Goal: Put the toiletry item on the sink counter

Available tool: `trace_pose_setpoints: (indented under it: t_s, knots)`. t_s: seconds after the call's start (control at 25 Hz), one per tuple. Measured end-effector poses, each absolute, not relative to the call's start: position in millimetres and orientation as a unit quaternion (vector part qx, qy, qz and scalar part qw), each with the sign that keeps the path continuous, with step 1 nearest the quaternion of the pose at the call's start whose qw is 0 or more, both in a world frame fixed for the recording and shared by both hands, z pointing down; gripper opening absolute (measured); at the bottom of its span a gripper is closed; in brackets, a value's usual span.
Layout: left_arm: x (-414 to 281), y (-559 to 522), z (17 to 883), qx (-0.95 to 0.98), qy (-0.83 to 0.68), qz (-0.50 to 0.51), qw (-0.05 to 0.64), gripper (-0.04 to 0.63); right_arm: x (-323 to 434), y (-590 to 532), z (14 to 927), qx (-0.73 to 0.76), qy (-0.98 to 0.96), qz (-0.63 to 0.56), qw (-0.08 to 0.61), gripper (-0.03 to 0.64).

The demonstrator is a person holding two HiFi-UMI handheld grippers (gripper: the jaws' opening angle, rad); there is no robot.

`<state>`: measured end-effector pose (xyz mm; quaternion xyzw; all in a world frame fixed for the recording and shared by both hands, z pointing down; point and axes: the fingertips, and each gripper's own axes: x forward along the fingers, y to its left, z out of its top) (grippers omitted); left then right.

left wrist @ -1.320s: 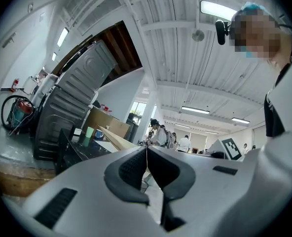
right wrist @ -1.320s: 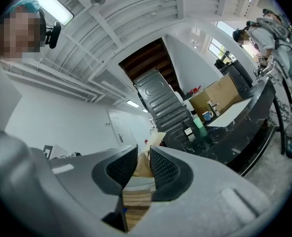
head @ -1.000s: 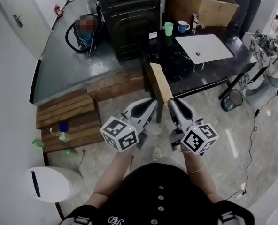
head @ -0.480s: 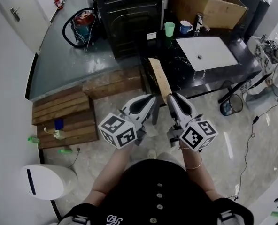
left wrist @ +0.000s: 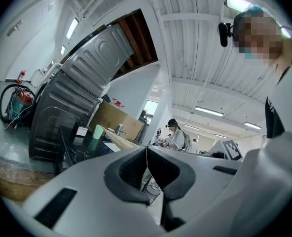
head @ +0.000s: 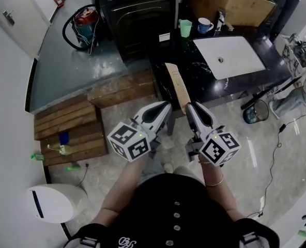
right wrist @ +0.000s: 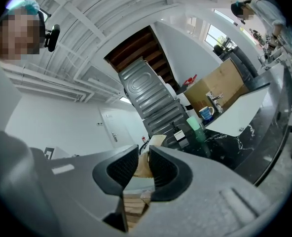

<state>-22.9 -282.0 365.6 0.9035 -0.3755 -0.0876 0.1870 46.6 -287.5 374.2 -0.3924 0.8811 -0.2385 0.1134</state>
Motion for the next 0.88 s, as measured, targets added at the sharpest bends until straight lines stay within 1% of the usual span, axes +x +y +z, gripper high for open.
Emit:
trace_pose_setpoints:
  t_s: [0.88]
  knots:
    - [-88,-445,394,0.903,-0.347,-0.055,0.247,0.012,-19,-452,392,-0.432,0.861,-0.255,0.082,0.063]
